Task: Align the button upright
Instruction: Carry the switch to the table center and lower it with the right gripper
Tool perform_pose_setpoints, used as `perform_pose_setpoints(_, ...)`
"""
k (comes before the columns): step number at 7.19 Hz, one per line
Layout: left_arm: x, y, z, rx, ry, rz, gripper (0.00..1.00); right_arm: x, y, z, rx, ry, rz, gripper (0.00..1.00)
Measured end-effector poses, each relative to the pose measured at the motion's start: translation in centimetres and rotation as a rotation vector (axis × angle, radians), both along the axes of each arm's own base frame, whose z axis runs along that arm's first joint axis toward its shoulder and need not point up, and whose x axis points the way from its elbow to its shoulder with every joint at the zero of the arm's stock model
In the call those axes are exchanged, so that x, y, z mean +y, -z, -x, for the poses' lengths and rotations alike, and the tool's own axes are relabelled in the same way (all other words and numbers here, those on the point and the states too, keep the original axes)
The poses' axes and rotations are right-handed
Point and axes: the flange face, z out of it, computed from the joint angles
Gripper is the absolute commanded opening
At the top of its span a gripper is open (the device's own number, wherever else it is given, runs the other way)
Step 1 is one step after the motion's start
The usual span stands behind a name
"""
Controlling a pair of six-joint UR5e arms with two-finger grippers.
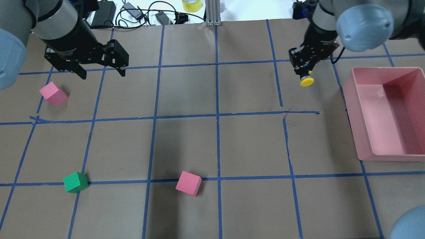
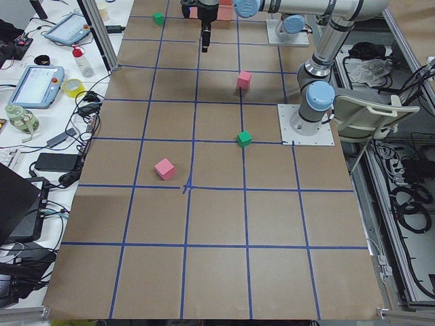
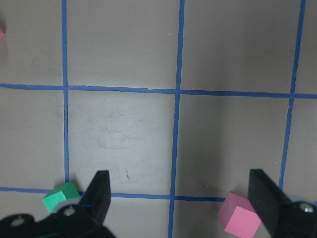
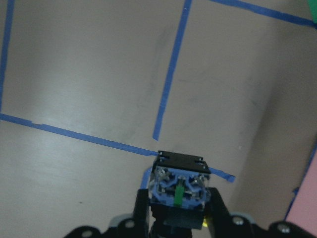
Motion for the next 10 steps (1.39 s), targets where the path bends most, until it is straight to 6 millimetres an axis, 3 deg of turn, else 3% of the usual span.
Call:
perform_pose_setpoints(2, 0.0, 0.0, 0.0, 0.0, -0.001, 0.001, 1.0, 0.7, 4.1, -11.0, -0.017, -0.015, 0.034, 0.0)
perform_pose_setpoints(4, 0.0, 0.0, 0.0, 0.0, -0.001, 0.001, 1.0, 2.4, 7.4, -17.6, -0.049, -0.044, 0.03, 0.0)
perform_pose_setpoints(6, 0.0, 0.0, 0.0, 0.0, -0.001, 0.001, 1.0, 4.3, 10.7, -21.9, -0.051, -0.02, 0.034, 0.0)
perform_pose_setpoints(7, 0.0, 0.0, -0.1, 0.0, -0.001, 0.001, 1.0, 5.3, 12.6, -23.1, -0.045, -0.008, 0.037, 0.0)
perform_pose_setpoints(10, 0.0, -0.1, -0.1, 0.0, -0.002, 0.002, 1.0, 7.1, 16.0, -24.6, -0.041, 0.029, 0.031, 0.0)
